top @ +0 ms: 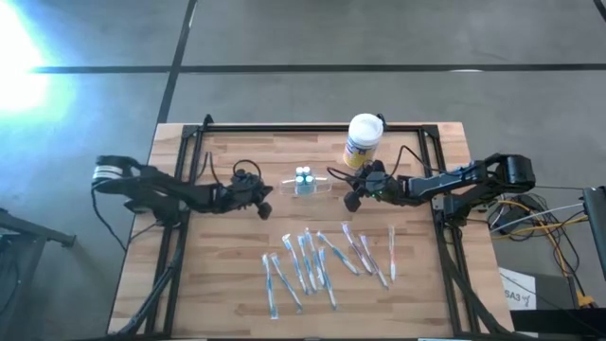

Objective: Pick & Place toothbrushing station
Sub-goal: Adjust the transparent organizer

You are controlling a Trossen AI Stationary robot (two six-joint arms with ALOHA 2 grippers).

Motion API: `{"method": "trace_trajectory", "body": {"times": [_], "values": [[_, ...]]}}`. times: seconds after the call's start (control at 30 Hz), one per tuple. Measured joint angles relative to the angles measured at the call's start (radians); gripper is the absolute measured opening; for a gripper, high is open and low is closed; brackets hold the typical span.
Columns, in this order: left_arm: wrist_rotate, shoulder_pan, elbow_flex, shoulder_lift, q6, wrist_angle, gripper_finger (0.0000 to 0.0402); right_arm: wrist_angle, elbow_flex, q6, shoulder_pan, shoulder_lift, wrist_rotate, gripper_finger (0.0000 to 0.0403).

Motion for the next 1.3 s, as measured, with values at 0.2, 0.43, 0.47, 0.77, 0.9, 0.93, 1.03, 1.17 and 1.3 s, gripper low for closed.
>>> {"method": "trace_trajectory", "body": {"times": [0.2,0.43,0.47,0.77,0.9,0.93,1.03,1.17,1.3], "values": [[-0.012,0.002,0.051,0.058,0.033,-0.001,0.0006,0.093,0.009,-0.011,-0.003,0.098,-0.001,0.0008],[-0.018,0.015,0.054,0.06,0.046,-0.006,0.0006,0.187,0.074,-0.018,-0.036,0.292,-0.001,0.0008],[-0.018,0.019,0.054,0.058,0.047,-0.005,0.0006,0.186,0.088,-0.018,-0.039,0.313,-0.001,0.0008],[-0.009,0.052,0.052,0.067,0.046,-0.009,0.0007,0.161,0.191,-0.05,-0.037,0.4,-0.065,0.0008],[-0.007,0.054,0.052,0.074,0.047,-0.007,0.0005,0.124,0.201,-0.051,-0.03,0.387,-0.066,0.0008],[-0.006,0.054,0.052,0.075,0.048,-0.008,0.0003,0.119,0.202,-0.05,-0.03,0.385,-0.066,0.0008],[0.0,0.057,0.052,0.075,0.049,-0.008,0.0004,0.117,0.203,-0.043,-0.026,0.385,-0.069,0.0008],[0.015,0.062,0.055,0.078,0.052,-0.009,0.0005,0.114,0.203,-0.039,-0.013,0.385,-0.065,0.0008],[0.016,0.063,0.06,0.09,0.056,-0.01,0.0003,0.114,0.202,-0.036,-0.011,0.385,-0.065,0.0008]]}}
